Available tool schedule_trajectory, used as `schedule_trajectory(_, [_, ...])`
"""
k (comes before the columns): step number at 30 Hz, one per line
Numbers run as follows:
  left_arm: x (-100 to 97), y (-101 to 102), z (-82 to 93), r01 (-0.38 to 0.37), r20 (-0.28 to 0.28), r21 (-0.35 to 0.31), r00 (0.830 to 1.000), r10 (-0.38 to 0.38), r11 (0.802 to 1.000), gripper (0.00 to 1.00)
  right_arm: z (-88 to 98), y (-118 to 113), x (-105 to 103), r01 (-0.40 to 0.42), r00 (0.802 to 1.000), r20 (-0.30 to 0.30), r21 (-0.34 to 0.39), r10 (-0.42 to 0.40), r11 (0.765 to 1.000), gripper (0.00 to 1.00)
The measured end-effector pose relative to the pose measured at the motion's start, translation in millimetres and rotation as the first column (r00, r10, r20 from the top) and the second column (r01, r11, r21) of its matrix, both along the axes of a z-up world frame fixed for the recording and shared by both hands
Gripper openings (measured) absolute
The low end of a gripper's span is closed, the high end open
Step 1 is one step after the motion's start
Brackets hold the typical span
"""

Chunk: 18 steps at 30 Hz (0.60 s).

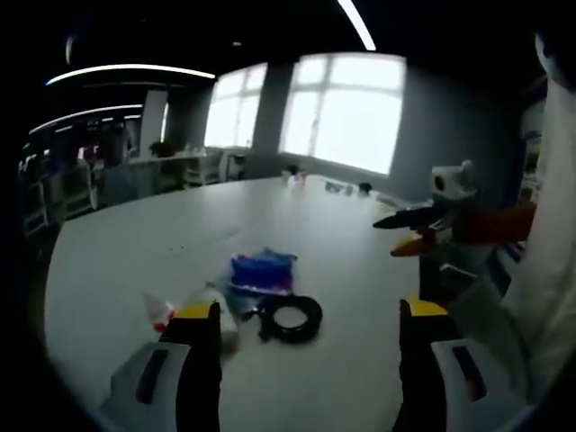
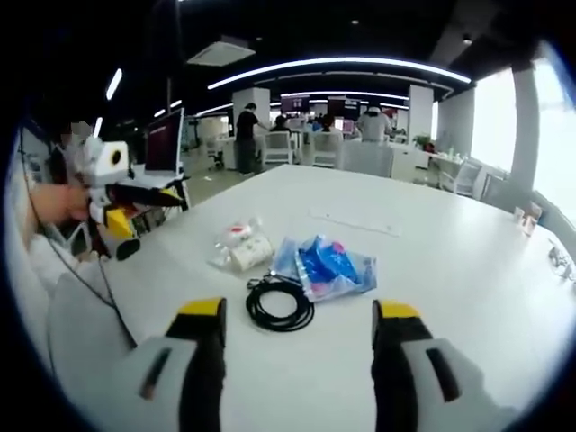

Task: Arrange the tabletop items into an orderly group along one side of the table until the central work area is clear of visible clutter.

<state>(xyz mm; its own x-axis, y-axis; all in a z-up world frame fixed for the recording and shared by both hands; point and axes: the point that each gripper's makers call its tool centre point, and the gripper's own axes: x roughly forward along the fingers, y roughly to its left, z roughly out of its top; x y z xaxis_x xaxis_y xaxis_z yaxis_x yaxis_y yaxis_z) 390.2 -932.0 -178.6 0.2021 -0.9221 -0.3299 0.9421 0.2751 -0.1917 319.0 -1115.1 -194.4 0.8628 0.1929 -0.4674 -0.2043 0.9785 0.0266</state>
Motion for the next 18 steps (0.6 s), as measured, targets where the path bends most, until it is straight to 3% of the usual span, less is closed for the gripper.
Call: schedule_trajectory(18, [28.8, -32, -3.6, 0.059, 0.016, 0.001, 0.998, -0.059, 0.998, 0.75, -8.0, 0, 26, 0.015, 1.0, -0.008, 0.014, -0.015, 1.0, 0.62])
